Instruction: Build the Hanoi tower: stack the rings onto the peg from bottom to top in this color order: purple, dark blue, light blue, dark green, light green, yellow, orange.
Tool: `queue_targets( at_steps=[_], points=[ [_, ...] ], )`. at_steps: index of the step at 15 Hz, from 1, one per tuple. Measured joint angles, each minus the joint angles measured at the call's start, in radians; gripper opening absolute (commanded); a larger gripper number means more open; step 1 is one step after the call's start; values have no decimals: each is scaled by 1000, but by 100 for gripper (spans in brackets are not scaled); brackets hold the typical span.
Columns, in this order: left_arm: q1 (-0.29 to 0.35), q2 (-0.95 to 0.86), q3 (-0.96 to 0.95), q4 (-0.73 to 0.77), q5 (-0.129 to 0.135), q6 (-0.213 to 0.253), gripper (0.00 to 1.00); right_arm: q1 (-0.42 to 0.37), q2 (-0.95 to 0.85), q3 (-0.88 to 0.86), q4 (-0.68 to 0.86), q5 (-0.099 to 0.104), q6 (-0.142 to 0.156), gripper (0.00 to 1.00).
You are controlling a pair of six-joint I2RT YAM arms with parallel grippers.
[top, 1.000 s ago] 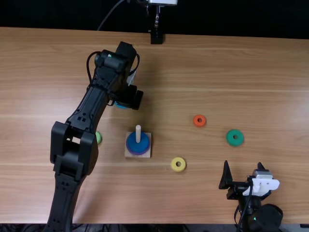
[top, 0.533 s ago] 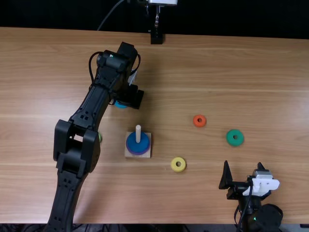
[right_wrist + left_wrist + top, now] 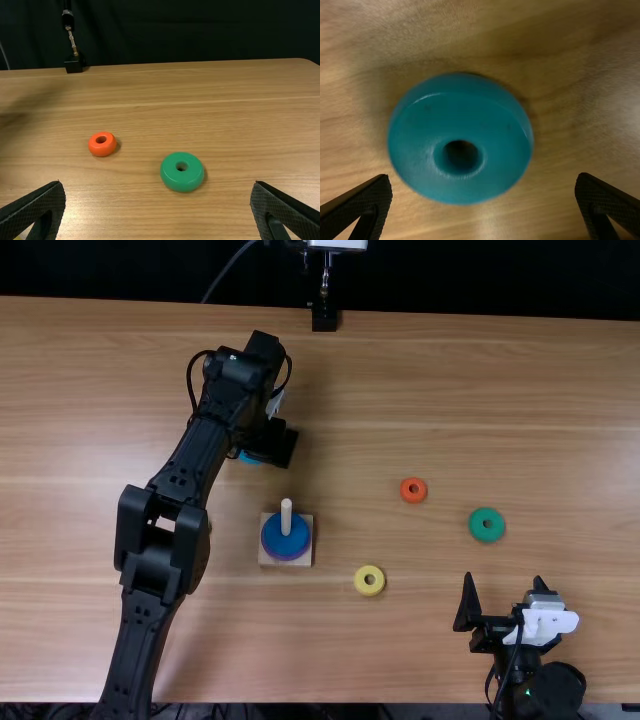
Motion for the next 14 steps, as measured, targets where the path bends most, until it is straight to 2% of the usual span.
queue_targets(
  at_steps=[3,5,8,14],
  points=[
    [5,13,0,101,0,7,100,0,0,0,-1,0,0,100],
    [6,13,5,111,0,45,100,0,0,0,0,0,0,100],
    [13,13,5,103,0,76,100,0,0,0,0,0,0,100],
    [45,13,5,94,0,83,100,0,0,0,0,0,0,100]
  ],
)
